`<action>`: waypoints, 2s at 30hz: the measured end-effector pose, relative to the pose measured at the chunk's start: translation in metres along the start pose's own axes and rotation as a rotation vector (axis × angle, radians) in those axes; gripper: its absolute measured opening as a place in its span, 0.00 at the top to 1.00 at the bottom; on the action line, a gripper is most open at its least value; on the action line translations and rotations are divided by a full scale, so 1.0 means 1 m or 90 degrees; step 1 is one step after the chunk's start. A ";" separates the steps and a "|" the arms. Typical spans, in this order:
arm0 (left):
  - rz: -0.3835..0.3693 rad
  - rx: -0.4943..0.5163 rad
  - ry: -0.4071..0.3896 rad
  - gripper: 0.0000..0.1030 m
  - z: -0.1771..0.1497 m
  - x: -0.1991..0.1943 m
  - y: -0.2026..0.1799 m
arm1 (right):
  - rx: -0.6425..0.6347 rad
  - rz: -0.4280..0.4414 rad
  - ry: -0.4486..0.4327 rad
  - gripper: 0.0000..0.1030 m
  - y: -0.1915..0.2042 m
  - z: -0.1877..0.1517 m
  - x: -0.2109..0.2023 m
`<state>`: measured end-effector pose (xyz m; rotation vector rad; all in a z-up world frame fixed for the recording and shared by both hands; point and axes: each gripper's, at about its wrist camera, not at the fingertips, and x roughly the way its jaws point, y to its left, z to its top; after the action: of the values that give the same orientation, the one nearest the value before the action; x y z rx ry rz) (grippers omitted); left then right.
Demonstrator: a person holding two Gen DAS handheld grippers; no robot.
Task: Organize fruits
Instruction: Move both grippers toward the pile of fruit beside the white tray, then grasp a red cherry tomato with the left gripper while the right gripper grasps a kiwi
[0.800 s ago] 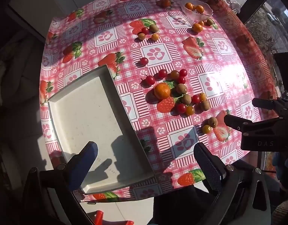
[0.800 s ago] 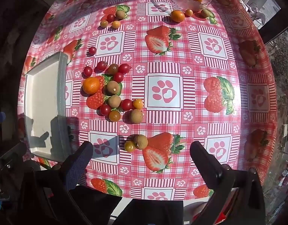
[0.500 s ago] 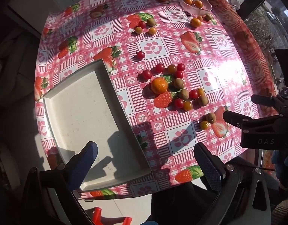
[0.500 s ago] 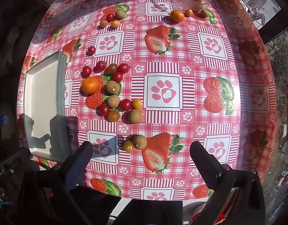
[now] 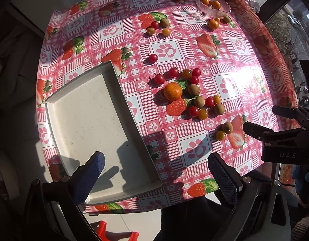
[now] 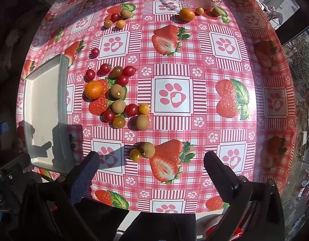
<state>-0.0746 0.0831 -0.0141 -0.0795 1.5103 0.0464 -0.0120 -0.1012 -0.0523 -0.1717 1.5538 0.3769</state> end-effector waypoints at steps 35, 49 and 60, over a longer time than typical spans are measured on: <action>0.038 -0.046 -0.042 0.00 0.065 0.060 0.013 | 0.034 0.006 0.032 0.00 -0.018 0.009 0.049; 0.044 -0.036 -0.099 0.05 0.134 0.105 0.008 | 0.022 0.005 0.018 0.04 -0.008 0.026 0.084; 0.055 -0.037 -0.080 0.28 0.152 0.140 0.004 | -0.004 0.023 -0.011 0.34 0.020 0.032 0.106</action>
<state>0.0847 0.0964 -0.1452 -0.0562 1.3872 0.1619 0.0087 -0.0578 -0.1545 -0.1443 1.5409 0.4105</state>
